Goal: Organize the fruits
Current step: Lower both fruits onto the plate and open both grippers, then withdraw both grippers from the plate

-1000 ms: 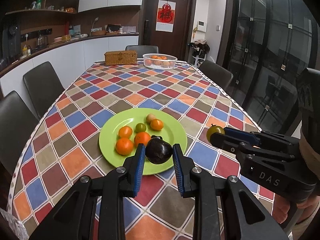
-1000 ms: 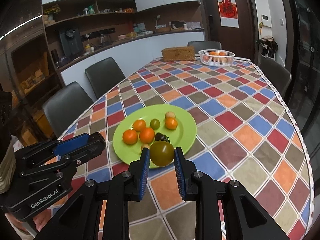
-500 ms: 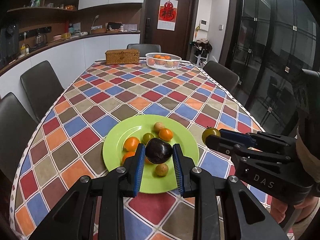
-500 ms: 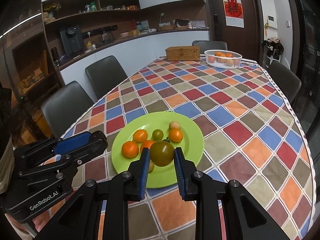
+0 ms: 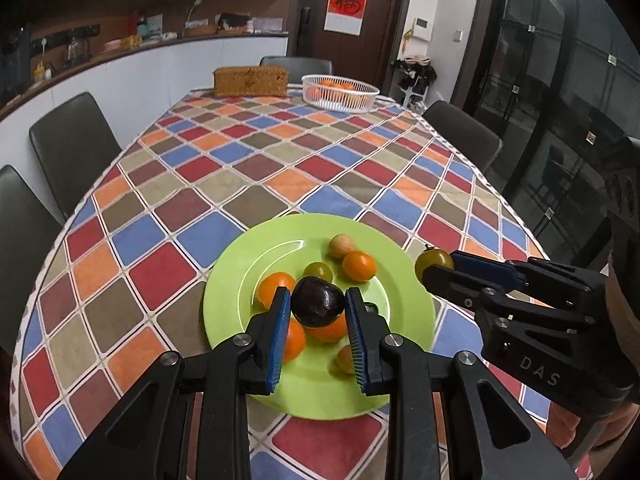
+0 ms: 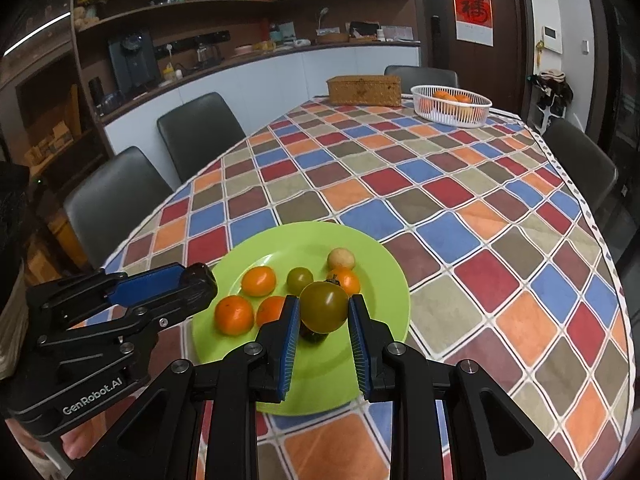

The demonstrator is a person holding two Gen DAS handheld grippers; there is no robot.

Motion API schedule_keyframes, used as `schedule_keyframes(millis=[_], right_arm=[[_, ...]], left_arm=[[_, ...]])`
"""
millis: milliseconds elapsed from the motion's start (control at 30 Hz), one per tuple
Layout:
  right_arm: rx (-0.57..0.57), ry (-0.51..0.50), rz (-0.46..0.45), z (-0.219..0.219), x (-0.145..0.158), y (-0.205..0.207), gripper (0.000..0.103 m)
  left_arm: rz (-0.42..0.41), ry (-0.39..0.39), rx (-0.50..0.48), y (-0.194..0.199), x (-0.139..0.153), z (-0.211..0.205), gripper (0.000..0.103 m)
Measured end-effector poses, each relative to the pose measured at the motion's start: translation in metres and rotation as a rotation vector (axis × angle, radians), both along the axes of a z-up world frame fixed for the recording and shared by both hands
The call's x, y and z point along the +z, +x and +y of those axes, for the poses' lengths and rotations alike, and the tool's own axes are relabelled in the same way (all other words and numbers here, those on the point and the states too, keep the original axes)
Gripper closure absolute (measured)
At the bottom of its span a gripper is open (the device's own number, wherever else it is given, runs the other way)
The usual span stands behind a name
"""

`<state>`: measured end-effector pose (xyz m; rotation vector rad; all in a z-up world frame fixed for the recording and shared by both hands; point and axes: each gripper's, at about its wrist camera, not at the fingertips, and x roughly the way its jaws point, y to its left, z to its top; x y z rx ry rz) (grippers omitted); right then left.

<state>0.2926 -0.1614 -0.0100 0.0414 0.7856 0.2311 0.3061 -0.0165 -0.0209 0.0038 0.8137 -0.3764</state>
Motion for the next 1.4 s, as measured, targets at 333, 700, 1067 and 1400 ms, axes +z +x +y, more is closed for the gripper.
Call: schedule_keyframes(millis=[333, 700, 1067, 1400], right_arm=[[-0.004, -0.012, 0.048, 0.0, -0.015, 0.026, 0.077], [0.0, -0.003, 0.065, -0.002, -0.021, 0.032, 0.076], [-0.027, -0.031, -0.015, -0.008, -0.002, -0.005, 0.058], [-0.075, -0.031, -0.118, -0.018, 0.029, -0.071, 0.043]], left_arm=[[0.068, -0.005, 0.022, 0.024, -0.02, -0.002, 0.075], [0.04, 0.019, 0.029, 0.023, -0.015, -0.003, 0.065], [-0.062, 0.062, 0.071, -0.019, 0.013, 0.006, 0.057], [-0.173, 0.099, 0.086, -0.083, 0.043, 0.005, 0.04]])
